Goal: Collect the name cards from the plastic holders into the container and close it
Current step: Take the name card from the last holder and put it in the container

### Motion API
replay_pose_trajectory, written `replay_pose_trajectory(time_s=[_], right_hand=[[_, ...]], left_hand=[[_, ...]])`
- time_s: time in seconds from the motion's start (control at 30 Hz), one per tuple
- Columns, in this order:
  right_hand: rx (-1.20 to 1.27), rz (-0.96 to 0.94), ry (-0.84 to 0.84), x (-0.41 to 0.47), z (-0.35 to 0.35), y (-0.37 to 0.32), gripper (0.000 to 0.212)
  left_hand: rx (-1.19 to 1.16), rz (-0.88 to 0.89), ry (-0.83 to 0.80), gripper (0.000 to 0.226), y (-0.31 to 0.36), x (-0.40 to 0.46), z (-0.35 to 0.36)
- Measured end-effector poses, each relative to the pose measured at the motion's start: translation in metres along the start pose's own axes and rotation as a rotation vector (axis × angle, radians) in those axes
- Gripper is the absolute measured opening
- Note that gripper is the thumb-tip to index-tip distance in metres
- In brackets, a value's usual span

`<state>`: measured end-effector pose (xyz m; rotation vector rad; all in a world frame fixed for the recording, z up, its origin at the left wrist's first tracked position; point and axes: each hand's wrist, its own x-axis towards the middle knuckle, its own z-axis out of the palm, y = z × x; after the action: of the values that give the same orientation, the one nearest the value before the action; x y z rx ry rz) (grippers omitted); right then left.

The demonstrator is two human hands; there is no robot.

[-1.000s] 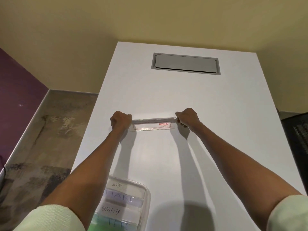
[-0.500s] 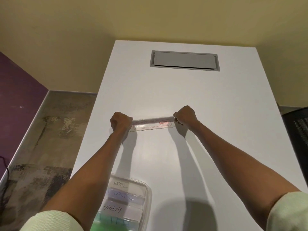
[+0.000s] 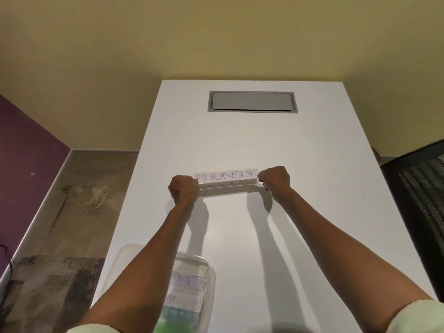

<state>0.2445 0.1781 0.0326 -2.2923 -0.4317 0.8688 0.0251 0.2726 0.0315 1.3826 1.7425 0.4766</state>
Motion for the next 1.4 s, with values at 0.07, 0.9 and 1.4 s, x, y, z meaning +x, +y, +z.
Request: replay_pose_trajectory(time_s=[0.07,0.9,1.4], right_hand=[[0.092,0.017,-0.006,-0.005,-0.008,0.010,0.006],[0.344,0.002,0.165,-0.038,-0.084,0.125,0.014],[0.207,0.069,0.194,-0.037,-0.066,0.181,0.015]], left_hand=[[-0.009,-0.016,-0.037,0.018,0.004,-0.011,0.001],[-0.010,0.112,-0.125,0.010,-0.003,-0.105,0.053],[0.170,0.080,-0.168,0.005,-0.029,-0.106,0.085]])
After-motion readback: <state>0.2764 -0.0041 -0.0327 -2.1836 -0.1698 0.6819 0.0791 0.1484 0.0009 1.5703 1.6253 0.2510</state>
